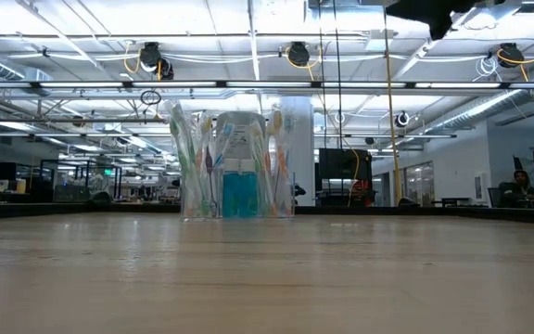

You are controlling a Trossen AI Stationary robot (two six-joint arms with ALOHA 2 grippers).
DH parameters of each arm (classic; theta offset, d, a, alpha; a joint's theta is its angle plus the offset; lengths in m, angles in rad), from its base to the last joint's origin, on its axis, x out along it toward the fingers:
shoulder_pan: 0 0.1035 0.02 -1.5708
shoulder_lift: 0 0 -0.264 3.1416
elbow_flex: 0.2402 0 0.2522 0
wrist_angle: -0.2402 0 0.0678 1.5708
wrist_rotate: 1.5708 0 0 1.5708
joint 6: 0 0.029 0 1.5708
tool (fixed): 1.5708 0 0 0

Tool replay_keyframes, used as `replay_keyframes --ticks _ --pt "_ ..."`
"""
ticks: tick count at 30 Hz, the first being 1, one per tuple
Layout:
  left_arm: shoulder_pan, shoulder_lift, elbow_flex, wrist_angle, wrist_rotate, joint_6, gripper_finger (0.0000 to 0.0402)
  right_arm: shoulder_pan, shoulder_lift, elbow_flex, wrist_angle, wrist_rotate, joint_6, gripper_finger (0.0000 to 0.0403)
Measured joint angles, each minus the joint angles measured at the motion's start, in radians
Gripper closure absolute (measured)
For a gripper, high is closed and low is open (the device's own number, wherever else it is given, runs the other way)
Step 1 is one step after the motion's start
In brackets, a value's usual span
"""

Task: Pick & Place toothbrushing station
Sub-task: Return to Home Position

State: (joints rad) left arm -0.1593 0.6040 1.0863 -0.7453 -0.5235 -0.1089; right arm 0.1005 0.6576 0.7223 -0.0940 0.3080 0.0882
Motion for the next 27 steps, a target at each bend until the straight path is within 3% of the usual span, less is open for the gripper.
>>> replay_keyframes --ticks 13,27 --pt "0.001 -0.105 -0.019 -0.024 0.0 -0.002 0.0243 0.0 -0.238 0.0 -0.034 -0.004 -0.025 0.0259" --pt "0.001 -0.301 -0.301 0.177 0.002 0.017 0.0243 0.0 -0.373 0.0 -0.05 0.0 -0.048 0.0259"
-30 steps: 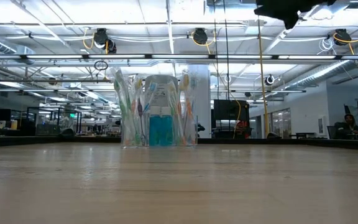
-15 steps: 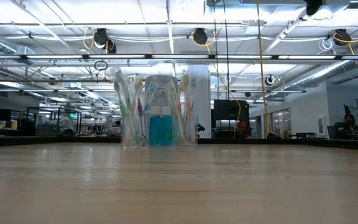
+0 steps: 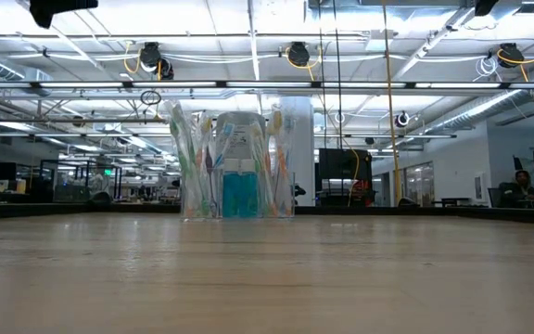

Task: Pick & Place toothbrushing station
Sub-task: Return to Home Position

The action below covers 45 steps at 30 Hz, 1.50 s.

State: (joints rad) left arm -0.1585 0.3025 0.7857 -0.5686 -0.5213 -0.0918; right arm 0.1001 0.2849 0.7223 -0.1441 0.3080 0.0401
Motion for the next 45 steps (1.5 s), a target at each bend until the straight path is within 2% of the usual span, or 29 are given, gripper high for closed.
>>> replay_keyframes --ticks 4,13,20,27,30,36,40,45 --pt "0.0 -0.055 -0.064 0.011 0.0 -0.047 0.0243 0.0 -0.048 0.0 -0.004 0.0 0.0 0.0259" --pt "0.0 -0.134 -0.266 0.215 0.0 -0.04 0.0243 0.0 -0.064 -0.047 -0.049 -0.027 0.026 0.0259" --pt "0.0 -0.136 -0.311 0.258 0.011 -0.041 0.0243 0.0 -0.101 -0.119 -0.035 -0.104 0.066 0.0259" --pt "0.0 -0.125 -0.327 0.295 0.096 -0.059 0.0243 0.0 -0.191 -0.291 0.14 -0.17 0.088 0.0259" --pt "0.0 -0.124 -0.387 0.374 0.104 -0.039 0.0243 0.0 -0.221 -0.362 0.211 -0.183 0.082 0.0259" --pt "0.0 -0.125 -0.514 0.556 0.106 -0.016 0.0243 0.0 -0.262 -0.387 0.169 -0.183 0.101 0.0259" --pt "0.0 -0.124 -0.568 0.59 0.106 -0.053 0.0243 0.0 -0.263 -0.389 0.122 -0.182 0.13 0.0259" --pt "0.0 -0.124 -0.639 0.686 0.106 -0.066 0.0243 0.0 -0.262 -0.451 0.18 -0.181 0.131 0.0259"
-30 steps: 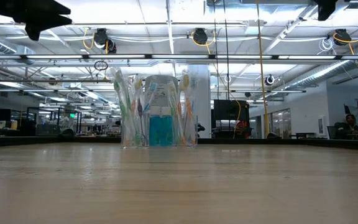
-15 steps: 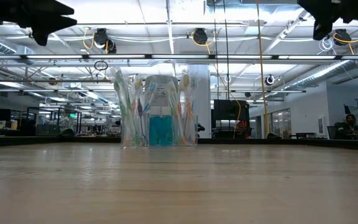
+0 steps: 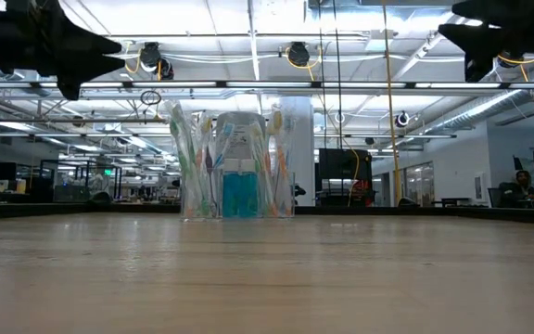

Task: Pick & Place toothbrushing station
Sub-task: Return to Home Position

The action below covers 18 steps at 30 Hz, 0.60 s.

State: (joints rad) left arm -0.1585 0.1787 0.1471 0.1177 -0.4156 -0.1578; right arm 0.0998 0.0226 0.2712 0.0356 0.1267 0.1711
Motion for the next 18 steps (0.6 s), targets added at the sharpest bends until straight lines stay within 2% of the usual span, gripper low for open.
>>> replay_keyframes --ticks 3,18 --pt "0.0 -0.001 -0.022 0.049 0.0 0.005 0.0243 0.0 -0.001 -0.035 0.053 0.001 0.0 0.0259" --pt "-0.001 0.0 -0.026 0.039 0.034 0.041 0.0243 0.0 -0.001 -0.117 0.079 -0.001 0.027 0.0259"
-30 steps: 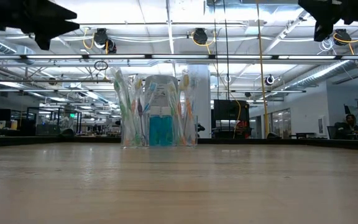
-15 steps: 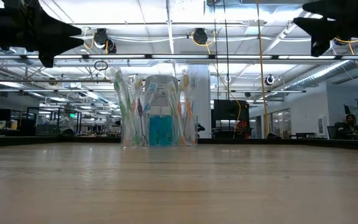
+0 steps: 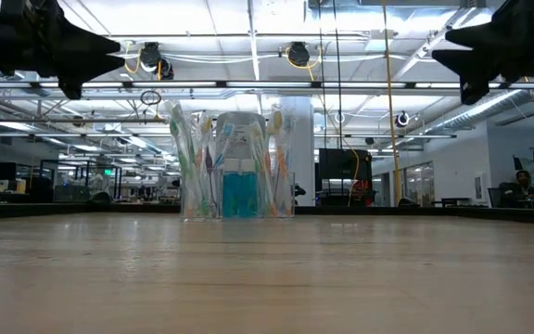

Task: Pick & Place toothbrushing station
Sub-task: Return to Home Position

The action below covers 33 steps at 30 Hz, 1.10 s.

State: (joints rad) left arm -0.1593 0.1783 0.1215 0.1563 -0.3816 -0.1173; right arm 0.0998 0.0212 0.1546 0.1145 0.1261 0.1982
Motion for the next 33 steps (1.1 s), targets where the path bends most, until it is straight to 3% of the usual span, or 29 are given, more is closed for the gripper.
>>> replay_keyframes --ticks 7,15,33 --pt "0.0 0.0 0.0 0.002 0.014 0.004 0.0243 0.0 0.001 -0.08 0.126 0.0 -0.002 0.0259" --pt "0.001 -0.001 -0.11 0.109 0.015 -0.013 0.0243 0.0 0.0 -0.09 0.12 0.002 -0.026 0.0259" --pt "0.001 0.01 -0.107 0.102 0.015 0.029 0.0243 0.0 0.003 -0.135 0.099 0.001 0.026 0.0259"
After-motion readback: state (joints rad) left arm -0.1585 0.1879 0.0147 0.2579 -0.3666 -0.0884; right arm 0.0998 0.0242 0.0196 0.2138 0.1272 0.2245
